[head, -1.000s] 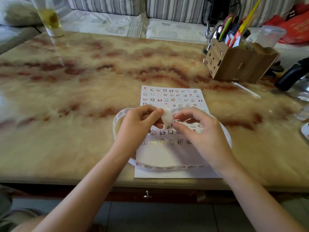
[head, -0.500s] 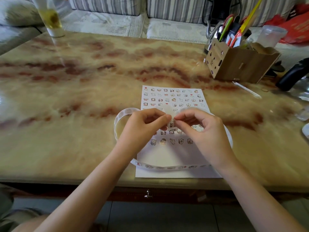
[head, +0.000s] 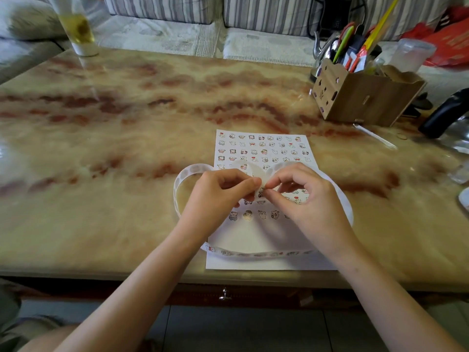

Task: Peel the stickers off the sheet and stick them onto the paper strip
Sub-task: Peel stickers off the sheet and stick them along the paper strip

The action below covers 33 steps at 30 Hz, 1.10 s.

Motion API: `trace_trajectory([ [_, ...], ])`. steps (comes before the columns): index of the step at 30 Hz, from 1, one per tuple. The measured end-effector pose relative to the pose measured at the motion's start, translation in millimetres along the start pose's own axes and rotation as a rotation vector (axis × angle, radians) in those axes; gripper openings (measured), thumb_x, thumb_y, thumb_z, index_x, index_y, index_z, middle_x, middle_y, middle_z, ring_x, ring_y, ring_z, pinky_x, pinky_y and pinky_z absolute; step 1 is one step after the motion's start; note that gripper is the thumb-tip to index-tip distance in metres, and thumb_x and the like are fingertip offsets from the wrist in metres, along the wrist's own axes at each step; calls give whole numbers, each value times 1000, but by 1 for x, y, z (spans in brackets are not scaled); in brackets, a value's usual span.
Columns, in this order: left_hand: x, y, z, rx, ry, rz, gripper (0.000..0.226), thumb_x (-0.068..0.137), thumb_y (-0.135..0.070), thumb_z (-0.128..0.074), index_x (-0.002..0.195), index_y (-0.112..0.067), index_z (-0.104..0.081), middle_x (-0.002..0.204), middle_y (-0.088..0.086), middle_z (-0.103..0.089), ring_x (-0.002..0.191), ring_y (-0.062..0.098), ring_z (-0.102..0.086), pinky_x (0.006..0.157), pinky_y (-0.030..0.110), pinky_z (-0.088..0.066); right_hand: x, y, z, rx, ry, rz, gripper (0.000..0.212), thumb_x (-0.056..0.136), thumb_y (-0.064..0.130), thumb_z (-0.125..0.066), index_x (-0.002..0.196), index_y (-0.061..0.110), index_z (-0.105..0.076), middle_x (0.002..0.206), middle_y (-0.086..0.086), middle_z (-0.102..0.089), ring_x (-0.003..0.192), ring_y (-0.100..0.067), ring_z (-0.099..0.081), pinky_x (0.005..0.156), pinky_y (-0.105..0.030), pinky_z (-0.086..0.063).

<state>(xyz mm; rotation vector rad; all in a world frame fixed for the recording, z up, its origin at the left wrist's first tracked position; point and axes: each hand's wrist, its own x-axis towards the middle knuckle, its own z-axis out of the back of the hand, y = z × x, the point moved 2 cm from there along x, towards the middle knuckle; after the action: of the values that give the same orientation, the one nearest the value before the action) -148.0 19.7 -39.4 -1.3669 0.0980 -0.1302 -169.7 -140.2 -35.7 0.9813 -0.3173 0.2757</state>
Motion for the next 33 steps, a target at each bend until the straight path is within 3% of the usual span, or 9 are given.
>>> trace_trajectory([
  [3, 0, 1, -1, 14, -1, 14, 18, 87, -24, -67, 71, -16, -72, 68, 3, -71, 65, 3, -61, 56, 8, -44, 0, -1, 0, -11, 18, 9, 8, 80, 13, -75, 82, 17, -67, 89, 9, -61, 83, -14, -57, 76, -21, -45],
  [10, 1, 4, 0, 29, -17, 47, 18, 88, -23, -66, 72, -16, -71, 61, -5, -69, 63, 1, -62, 55, 8, -44, -6, 3, 2, -158, 49, 84, 5, 85, 23, -68, 83, 20, -66, 96, 8, -56, 105, -10, -52, 92, -15, -35],
  [15, 1, 7, 0, 126, -36, 61, 19, 88, -26, -66, 73, -15, -71, 59, -12, -68, 54, -6, -56, 56, 7, -42, -4, 9, 17, 112, 112, -117, 10, 82, 15, -72, 78, 22, -67, 81, 6, -67, 75, -6, -57, 73, -15, -44],
  [21, 1, 12, 0, 217, -44, 95, 20, 86, -27, -67, 71, -14, -70, 56, -12, -66, 50, -1, -53, 58, 12, -42, 1, -23, 39, 125, 184, -507, 12, 78, 4, -74, 72, 14, -70, 65, 0, -69, 56, -10, -57, 50, -14, -45],
  [26, 2, 14, -2, 249, -32, 109, 21, 86, -27, -67, 71, -13, -71, 59, -6, -68, 54, 5, -56, 64, 22, -48, -1, -31, 46, 74, 219, -652, 7, 79, -1, -72, 76, 4, -69, 70, -13, -68, 55, -13, -57, 53, -15, -48],
  [30, 1, 13, -2, 245, -28, 116, 20, 86, -24, -67, 69, -14, -70, 66, 0, -72, 70, 24, -68, 78, 38, -54, -3, -33, 46, 43, 208, -688, 3, 79, 1, -73, 79, 3, -70, 70, -10, -69, 49, -8, -54, 44, -9, -42],
  [33, 1, 13, -2, 248, -23, 122, 20, 85, -23, -67, 67, -14, -69, 60, -2, -69, 62, 20, -64, 79, 41, -54, -2, -35, 46, 24, 202, -696, 4, 78, 3, -74, 79, 4, -71, 72, -10, -70, 46, -4, -54, 46, -10, -43],
])
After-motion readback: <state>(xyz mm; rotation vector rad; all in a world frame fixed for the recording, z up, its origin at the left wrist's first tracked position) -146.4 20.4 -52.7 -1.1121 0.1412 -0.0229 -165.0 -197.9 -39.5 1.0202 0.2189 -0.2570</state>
